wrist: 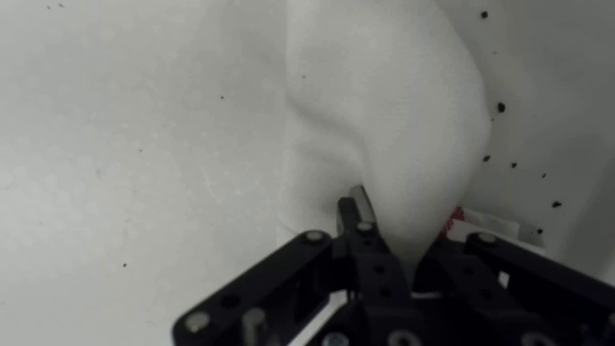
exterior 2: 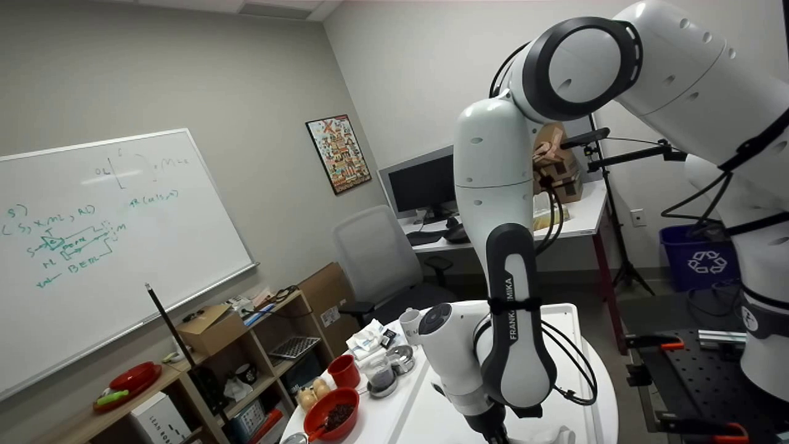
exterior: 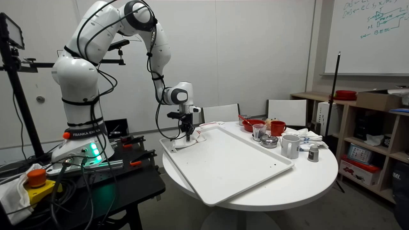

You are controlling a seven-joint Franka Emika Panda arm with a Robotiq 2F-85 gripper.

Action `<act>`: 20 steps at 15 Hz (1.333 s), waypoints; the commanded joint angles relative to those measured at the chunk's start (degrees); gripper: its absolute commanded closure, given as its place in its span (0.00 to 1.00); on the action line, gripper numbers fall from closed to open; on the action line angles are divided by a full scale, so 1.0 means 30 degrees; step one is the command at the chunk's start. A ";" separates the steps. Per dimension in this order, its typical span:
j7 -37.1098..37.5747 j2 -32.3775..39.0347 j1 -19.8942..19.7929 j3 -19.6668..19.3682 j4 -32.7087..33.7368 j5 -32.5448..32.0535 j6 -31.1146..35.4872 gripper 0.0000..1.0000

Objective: Use the white towel to wipe the tray

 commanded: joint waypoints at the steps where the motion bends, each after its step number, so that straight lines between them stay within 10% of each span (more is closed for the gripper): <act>1: 0.0716 -0.1690 0.0386 -0.0564 -0.1416 -0.0668 0.0733 0.97; 20: -0.0343 -0.8968 -0.5669 -0.0682 -0.2009 0.3323 -0.1271 0.97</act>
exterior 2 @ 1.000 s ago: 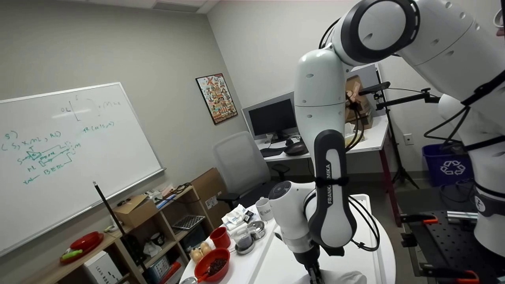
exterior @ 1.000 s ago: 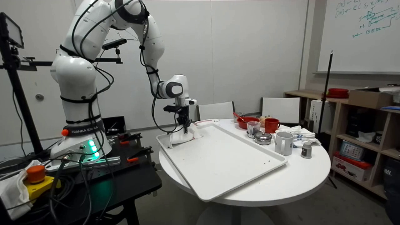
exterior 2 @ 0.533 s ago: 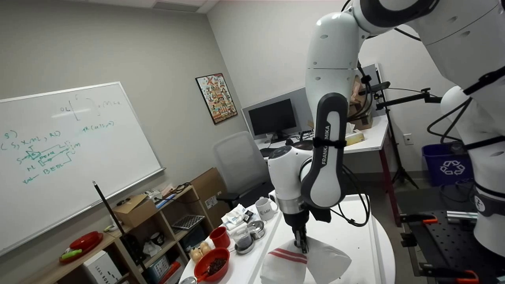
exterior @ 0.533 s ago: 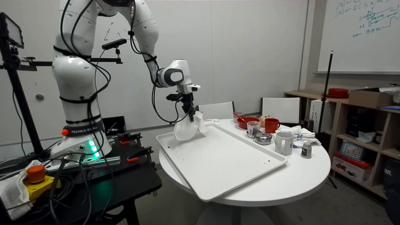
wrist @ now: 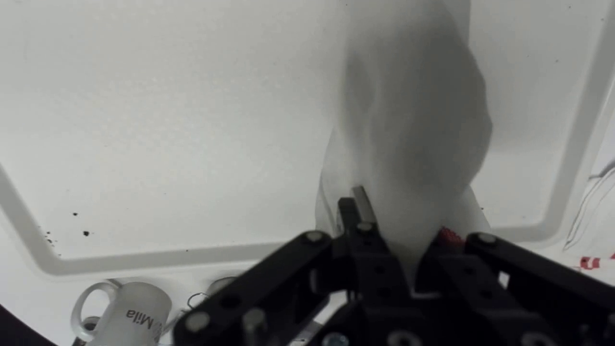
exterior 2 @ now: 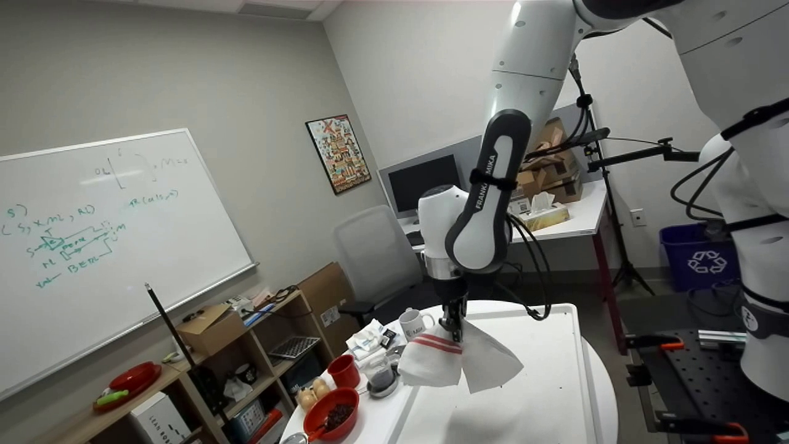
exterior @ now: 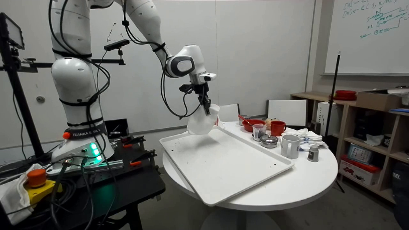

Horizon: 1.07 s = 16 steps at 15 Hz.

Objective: Use the white towel to wipe the tray

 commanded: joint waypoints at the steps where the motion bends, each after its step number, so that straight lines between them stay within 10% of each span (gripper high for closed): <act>1: -0.0612 -0.0375 -0.1303 0.0240 0.0992 0.1946 -0.1492 0.97; 16: -0.2530 0.1783 -0.5449 -0.0754 0.7046 0.9760 -0.9123 0.91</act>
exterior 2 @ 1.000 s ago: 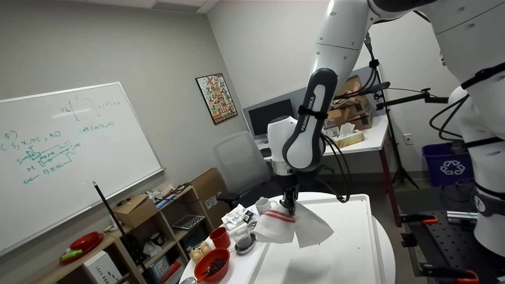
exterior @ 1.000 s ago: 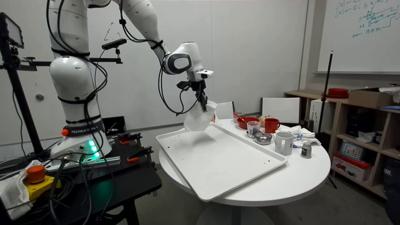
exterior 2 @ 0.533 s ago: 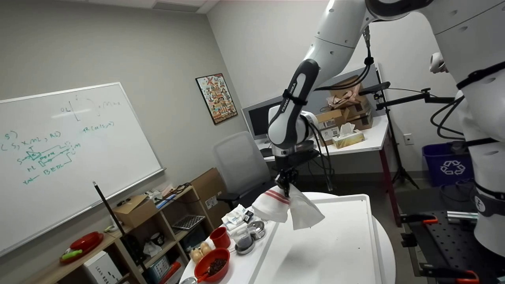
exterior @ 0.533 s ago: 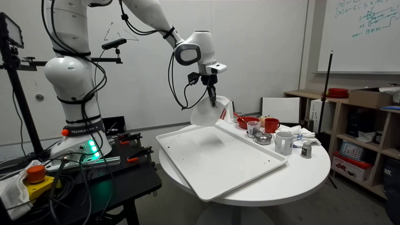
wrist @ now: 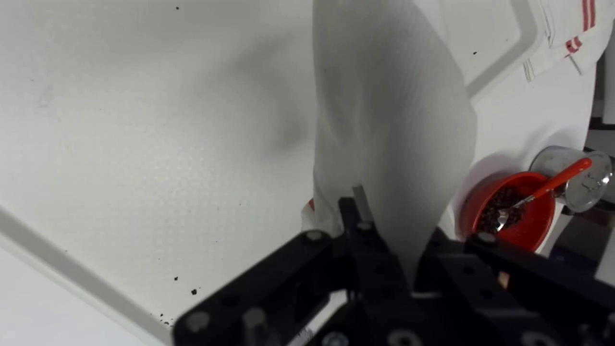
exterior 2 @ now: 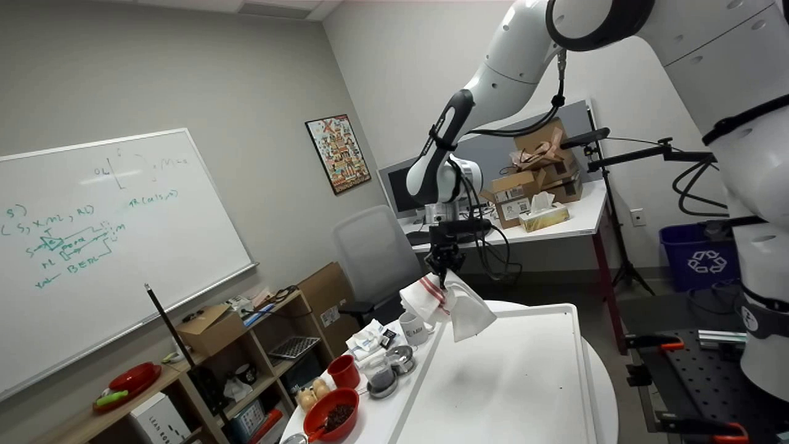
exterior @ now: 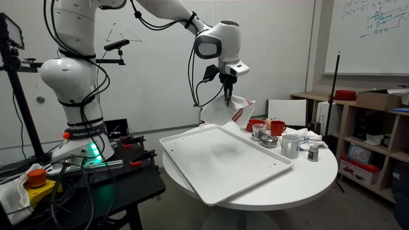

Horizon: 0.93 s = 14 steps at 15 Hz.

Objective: Use the white towel to wipe the tray

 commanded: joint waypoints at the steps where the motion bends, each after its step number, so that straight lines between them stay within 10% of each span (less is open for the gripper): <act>1: -0.0082 0.0166 0.0022 -0.0109 0.0230 0.0181 -0.0206 0.91; 14: 0.4590 0.3322 -0.0214 -0.1235 0.4866 -0.0996 -0.1191 0.97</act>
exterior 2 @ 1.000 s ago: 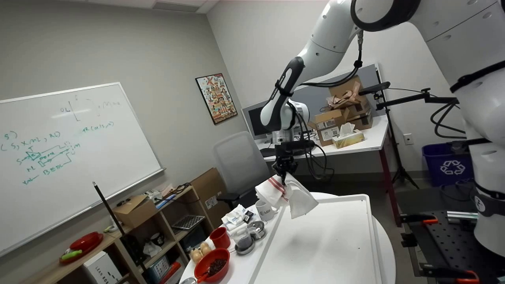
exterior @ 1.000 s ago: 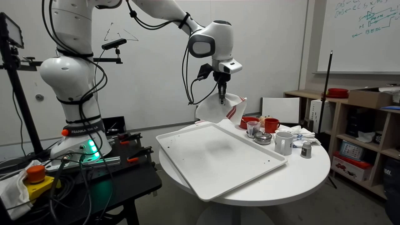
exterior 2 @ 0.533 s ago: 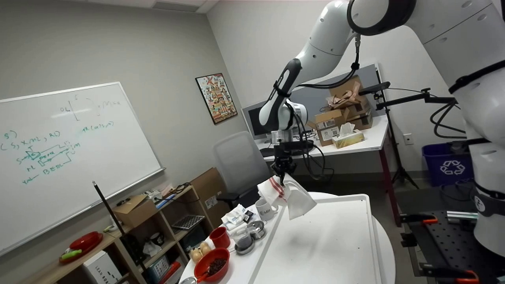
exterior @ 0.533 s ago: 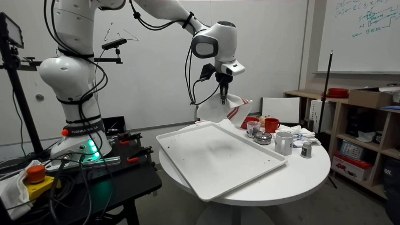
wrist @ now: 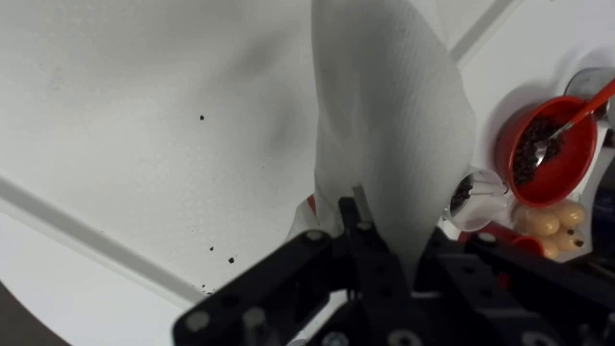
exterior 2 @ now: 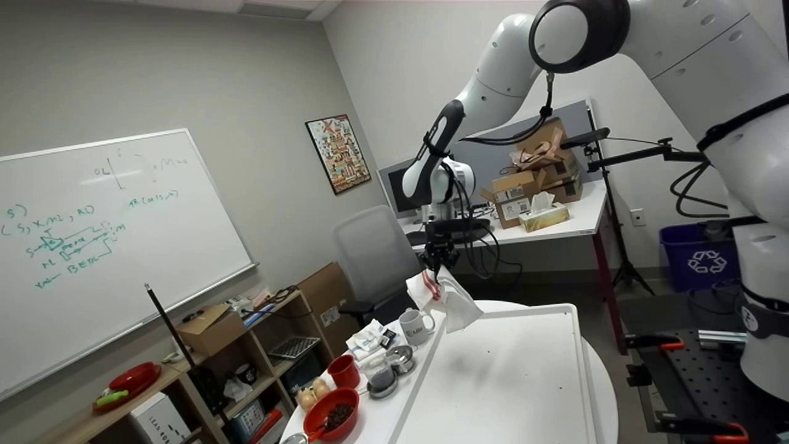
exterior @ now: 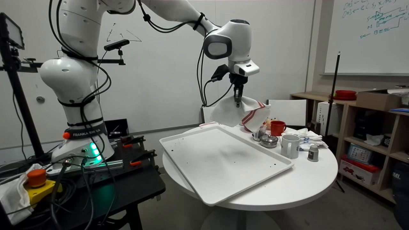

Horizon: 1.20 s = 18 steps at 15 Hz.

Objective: Use the white towel to wipe the tray

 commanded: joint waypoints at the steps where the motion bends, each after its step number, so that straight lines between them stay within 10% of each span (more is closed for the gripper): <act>1: 0.2502 0.1910 -0.0113 -0.0584 0.2932 -0.1067 -0.1106 0.97; 18: 0.8216 0.9926 -0.2190 -0.1110 1.2853 -0.2233 -0.6614 0.97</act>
